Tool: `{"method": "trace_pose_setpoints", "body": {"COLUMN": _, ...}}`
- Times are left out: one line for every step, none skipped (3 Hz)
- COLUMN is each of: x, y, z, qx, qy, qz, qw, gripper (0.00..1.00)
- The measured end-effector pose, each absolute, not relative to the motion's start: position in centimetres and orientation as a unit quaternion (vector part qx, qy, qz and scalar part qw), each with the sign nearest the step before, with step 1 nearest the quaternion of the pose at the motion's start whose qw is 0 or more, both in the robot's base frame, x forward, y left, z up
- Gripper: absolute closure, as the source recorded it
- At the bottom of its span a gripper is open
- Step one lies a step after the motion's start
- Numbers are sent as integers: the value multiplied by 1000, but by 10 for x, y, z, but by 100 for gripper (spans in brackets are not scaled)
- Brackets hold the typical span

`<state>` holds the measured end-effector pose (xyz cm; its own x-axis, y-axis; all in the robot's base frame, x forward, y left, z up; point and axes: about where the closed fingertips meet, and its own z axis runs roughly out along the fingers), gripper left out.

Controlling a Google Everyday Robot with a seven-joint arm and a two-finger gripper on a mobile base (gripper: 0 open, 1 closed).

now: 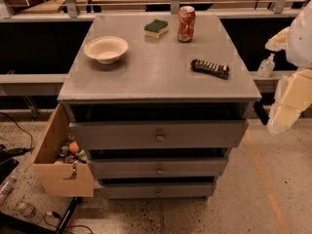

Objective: Place rxbar chocolate into paper bowl

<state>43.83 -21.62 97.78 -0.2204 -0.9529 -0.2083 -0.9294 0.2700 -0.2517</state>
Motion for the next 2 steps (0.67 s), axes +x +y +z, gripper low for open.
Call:
{"method": "trace_pose_setpoints", "body": {"x": 438, "y": -216, "z": 978, "qx": -603, "qy": 780, "qz": -36, "qw": 162, "gripper": 0}}
{"method": "trace_pose_setpoints", "body": {"x": 455, "y": -220, "z": 981, "qx": -592, "qy": 781, "qz": -41, "qw": 196, "gripper": 0}}
